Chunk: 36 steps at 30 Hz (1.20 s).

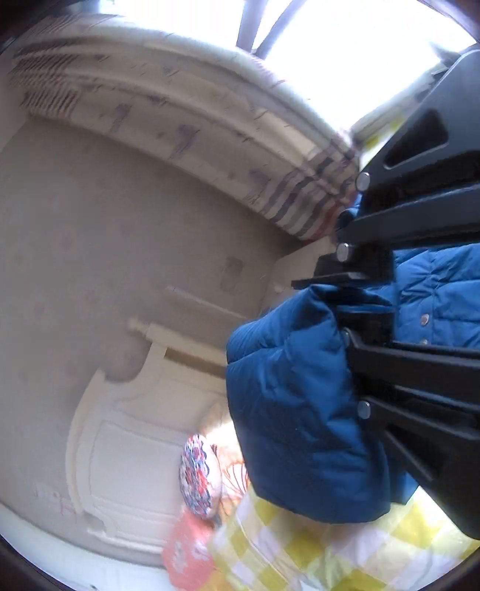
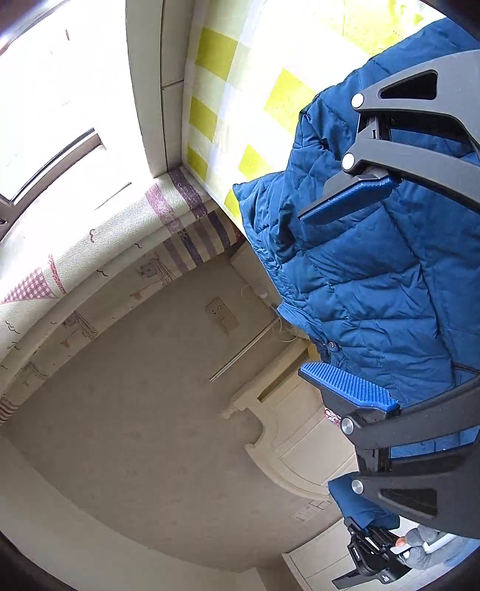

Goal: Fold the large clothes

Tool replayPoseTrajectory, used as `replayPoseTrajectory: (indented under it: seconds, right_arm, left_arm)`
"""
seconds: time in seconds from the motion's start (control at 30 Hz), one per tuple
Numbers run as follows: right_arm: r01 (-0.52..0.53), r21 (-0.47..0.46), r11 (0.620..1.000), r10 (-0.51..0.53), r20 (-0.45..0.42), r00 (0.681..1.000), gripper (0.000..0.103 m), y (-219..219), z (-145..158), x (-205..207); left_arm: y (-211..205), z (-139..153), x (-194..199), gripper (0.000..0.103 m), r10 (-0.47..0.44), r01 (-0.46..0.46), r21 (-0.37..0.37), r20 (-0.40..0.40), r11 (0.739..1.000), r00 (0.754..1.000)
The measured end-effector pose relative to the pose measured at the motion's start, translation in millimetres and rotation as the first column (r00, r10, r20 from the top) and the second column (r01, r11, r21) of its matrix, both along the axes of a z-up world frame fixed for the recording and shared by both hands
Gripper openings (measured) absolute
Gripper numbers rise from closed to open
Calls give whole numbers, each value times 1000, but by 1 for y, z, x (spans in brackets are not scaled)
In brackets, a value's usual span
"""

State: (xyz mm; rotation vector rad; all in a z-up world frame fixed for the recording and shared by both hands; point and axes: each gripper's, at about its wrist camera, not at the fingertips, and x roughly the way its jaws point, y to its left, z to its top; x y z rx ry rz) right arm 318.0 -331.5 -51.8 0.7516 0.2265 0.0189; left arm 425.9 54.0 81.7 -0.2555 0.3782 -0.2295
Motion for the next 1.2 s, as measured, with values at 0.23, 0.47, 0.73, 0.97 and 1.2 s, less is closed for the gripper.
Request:
replayPoseTrajectory:
  seconds: [0.23, 0.47, 0.73, 0.97, 1.2]
  right_arm:
    - [15, 105, 994, -14, -13, 1000, 77, -21, -11, 0]
    - [-24, 38, 999, 25, -24, 999, 77, -8, -7, 6]
    - [-31, 33, 999, 32, -32, 999, 77, -5, -9, 6]
    - [-54, -39, 998, 52, -58, 997, 77, 7, -5, 13]
    - [-114, -119, 986, 102, -100, 990, 77, 25, -2, 22]
  left_arm:
    - [-185, -124, -1, 48, -316, 404, 256, -326, 878, 891]
    - [-97, -120, -41, 81, -252, 280, 111, -214, 954, 944]
    - [49, -127, -47, 82, 113, -118, 9, -353, 993, 929]
    - [42, -142, -14, 84, 244, -161, 213, -456, 964, 856]
    - [43, -158, -11, 92, 265, -173, 227, -479, 958, 837]
